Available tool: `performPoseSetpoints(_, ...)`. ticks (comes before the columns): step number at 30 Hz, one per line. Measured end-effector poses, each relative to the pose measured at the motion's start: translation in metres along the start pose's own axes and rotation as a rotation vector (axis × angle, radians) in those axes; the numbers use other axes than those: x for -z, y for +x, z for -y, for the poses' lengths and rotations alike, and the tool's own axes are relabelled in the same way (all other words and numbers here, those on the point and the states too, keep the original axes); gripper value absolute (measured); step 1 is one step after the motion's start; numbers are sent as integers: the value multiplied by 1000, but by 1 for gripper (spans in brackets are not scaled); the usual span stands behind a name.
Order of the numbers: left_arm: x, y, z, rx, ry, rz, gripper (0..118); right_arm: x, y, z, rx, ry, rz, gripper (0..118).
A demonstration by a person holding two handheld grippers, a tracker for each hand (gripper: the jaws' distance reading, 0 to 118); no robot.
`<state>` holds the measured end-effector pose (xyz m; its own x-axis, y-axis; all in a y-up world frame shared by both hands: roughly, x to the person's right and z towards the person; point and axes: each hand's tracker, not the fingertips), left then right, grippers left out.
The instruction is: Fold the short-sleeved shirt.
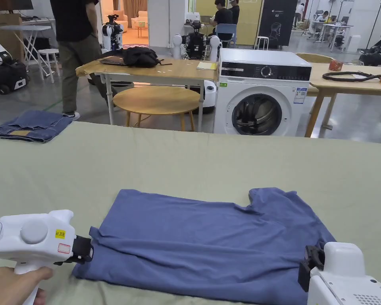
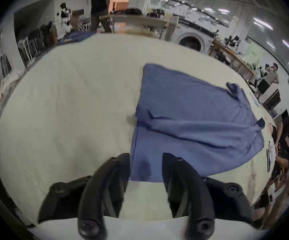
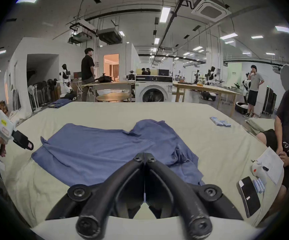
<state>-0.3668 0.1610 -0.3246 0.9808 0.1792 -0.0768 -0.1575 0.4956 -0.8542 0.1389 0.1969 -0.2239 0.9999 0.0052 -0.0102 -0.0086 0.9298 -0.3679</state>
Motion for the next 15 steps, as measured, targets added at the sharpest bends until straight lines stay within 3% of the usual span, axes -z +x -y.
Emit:
performPoseSetpoints(5, 46, 4, 9, 30, -196, -90, 45, 0, 5, 6, -15, -18, 12, 0)
performPoseSetpoints(6, 42, 11, 12, 51, -122, -100, 44, 0, 7, 7, -18, -21, 14, 0)
performPoseSetpoints(9, 38, 34, 25, 121, -70, -158, 34, -1, 12, 11, -17, -29, 21, 0)
performPoseSetpoints(10, 37, 42, 30, 182, -62, -157, 23, -1, 14, 12, -15, -33, 24, 0)
performPoseSetpoints(12, 35, 47, 34, 180, -62, -116, 1, 2, 20, 14, -4, -46, 28, 0)
performPoseSetpoints(15, 25, 44, 41, 180, -16, -102, 0, 4, 38, 16, 22, -64, 28, 0)
